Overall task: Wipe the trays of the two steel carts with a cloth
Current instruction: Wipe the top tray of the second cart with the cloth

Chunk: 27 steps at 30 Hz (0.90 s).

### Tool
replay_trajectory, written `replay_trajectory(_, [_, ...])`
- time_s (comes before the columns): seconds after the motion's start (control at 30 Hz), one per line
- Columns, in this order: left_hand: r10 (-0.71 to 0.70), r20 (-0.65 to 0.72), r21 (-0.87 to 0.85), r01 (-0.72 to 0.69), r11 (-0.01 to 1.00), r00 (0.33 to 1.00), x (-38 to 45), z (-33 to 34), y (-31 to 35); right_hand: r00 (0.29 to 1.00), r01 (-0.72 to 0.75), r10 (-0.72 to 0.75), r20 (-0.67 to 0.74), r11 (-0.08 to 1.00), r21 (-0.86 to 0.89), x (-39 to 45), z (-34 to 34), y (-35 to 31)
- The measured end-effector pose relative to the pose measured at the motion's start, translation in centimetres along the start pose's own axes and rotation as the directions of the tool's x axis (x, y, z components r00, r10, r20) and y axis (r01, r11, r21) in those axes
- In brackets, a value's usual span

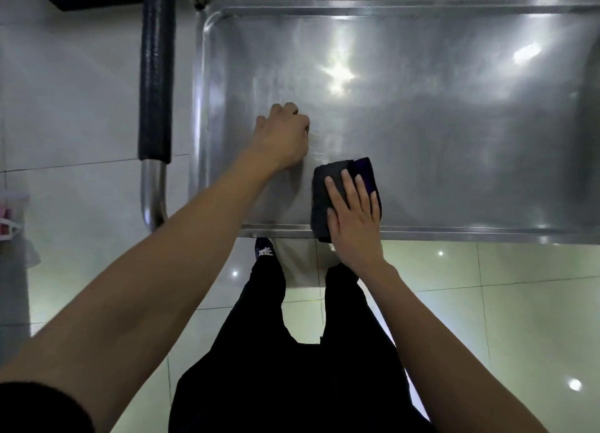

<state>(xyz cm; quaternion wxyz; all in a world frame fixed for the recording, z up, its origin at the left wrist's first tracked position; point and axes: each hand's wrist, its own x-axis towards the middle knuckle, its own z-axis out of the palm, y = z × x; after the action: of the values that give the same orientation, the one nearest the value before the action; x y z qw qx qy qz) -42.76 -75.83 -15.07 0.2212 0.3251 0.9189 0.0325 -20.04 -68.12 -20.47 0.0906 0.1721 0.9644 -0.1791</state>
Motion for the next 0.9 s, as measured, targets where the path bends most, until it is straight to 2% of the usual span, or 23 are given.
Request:
replay_trajectory(0.23, [0.048,-0.026,-0.043,-0.049,0.998,0.999,1.3,2.7,11.0,0.994,-0.092,0.092,-0.067,0.996,-0.004,-1.7,-4.3,13.0])
replay_trajectory(0.33, [0.061,-0.038,-0.038,-0.063,0.997,0.997,1.1,3.6,13.9,0.990,-0.125,0.124,-0.067,0.992,-0.003,-1.9,-5.4,16.0])
replay_trajectory(0.53, [0.030,-0.031,-0.003,-0.031,1.000,0.999,0.6,4.6,15.3,0.986,-0.145,0.144,-0.087,0.989,-0.013,-1.7,-5.1,15.8])
replay_trajectory(0.73, [0.073,-0.060,-0.008,-0.074,0.997,0.996,0.6,4.8,14.0,0.984,-0.142,0.140,-0.109,0.990,-0.011,0.1,-5.0,15.5])
replay_trajectory(0.9, [0.083,-0.072,-0.026,-0.085,0.996,0.994,0.9,4.6,13.7,0.963,-0.242,0.245,-0.113,0.969,0.046,3.5,-6.5,15.6])
